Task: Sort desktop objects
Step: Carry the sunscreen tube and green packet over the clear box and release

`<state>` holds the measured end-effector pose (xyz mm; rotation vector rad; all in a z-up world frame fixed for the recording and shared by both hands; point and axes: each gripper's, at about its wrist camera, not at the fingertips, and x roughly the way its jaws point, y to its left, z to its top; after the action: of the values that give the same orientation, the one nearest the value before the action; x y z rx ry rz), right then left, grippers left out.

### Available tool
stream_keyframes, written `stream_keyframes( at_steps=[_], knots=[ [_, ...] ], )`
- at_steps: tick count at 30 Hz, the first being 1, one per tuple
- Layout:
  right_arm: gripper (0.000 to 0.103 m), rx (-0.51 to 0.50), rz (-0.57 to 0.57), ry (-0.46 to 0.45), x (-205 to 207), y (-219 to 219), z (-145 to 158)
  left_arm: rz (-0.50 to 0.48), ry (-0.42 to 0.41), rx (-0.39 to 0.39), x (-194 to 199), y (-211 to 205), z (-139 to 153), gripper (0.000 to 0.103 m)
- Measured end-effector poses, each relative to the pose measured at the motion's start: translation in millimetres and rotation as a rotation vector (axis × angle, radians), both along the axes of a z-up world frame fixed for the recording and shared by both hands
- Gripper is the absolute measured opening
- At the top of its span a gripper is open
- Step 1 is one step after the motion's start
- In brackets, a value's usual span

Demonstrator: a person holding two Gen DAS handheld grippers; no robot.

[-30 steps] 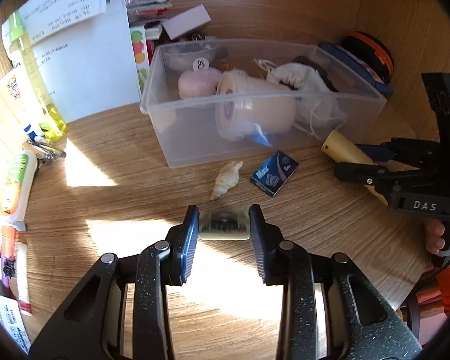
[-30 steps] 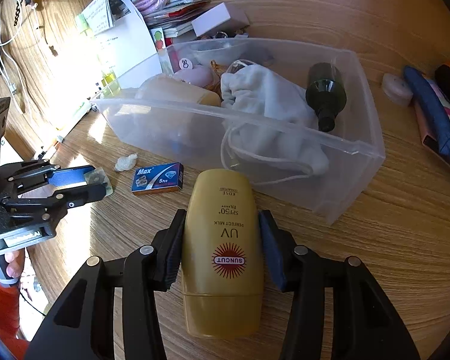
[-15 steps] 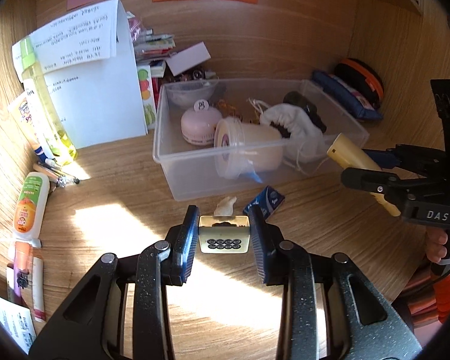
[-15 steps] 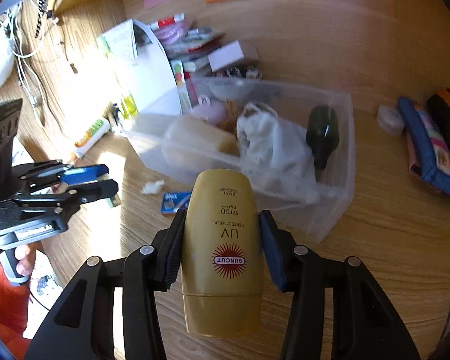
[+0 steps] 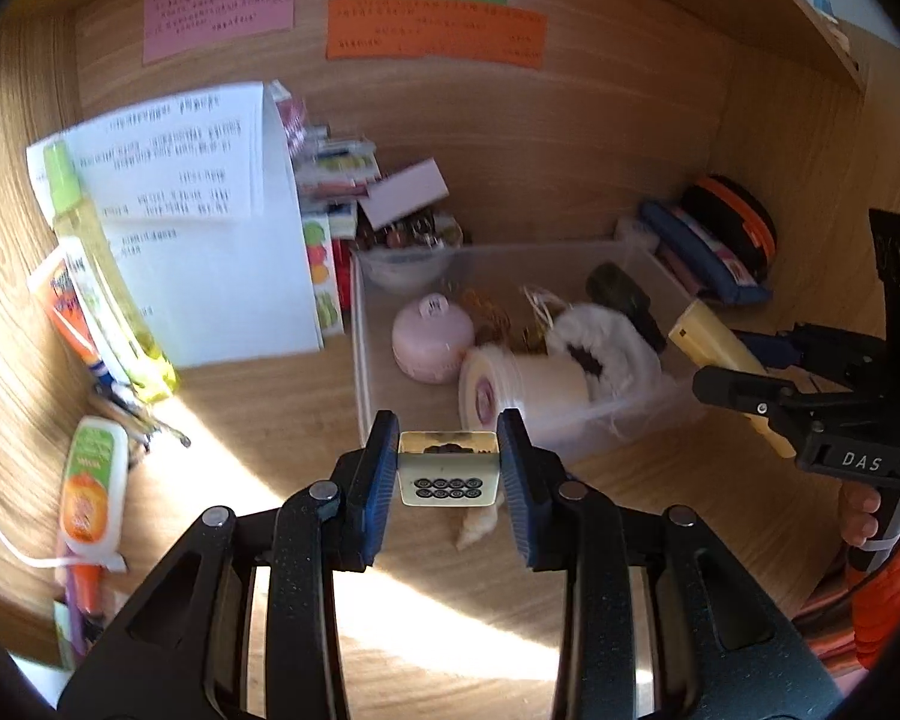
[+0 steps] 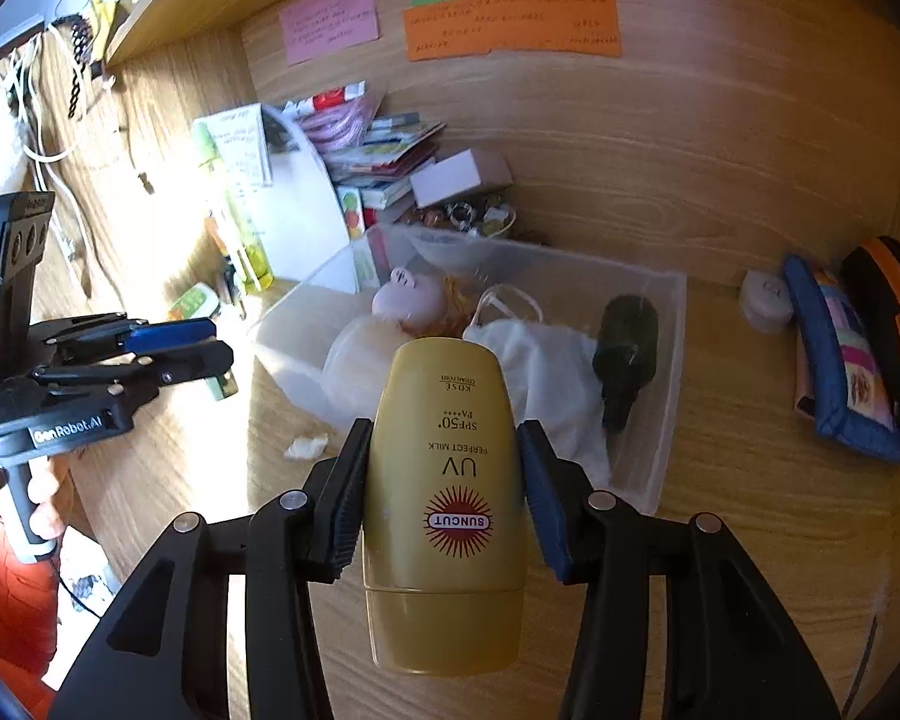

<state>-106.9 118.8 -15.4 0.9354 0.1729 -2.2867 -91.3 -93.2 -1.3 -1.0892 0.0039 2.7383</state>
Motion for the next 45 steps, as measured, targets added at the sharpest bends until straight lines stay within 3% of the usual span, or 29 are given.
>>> stream_keyframes(
  at_steps=[8, 22, 32, 45],
  knots=[
    [0.044, -0.007, -0.015, 0.009, -29.0, -7.8, 6.0, 0.0, 0.003, 0.023, -30.8, -7.0, 4.8, 0.033],
    [0.044, 0.033, -0.008, -0.041, -80.5, -39.2, -17.7, -0.024, -0.062, 0.008, -75.4, 1.6, -27.6, 0.033],
    [0.044, 0.08, 0.005, -0.023, -85.6, -45.9, -34.1, -0.053, -0.094, -0.001, -86.9, 7.1, -48.4, 0.033],
    [0.046, 0.121, 0.03, 0.018, -82.6, -51.6, -42.1, -0.052, -0.073, -0.015, -85.1, 9.2, -49.1, 0.036]
  ],
)
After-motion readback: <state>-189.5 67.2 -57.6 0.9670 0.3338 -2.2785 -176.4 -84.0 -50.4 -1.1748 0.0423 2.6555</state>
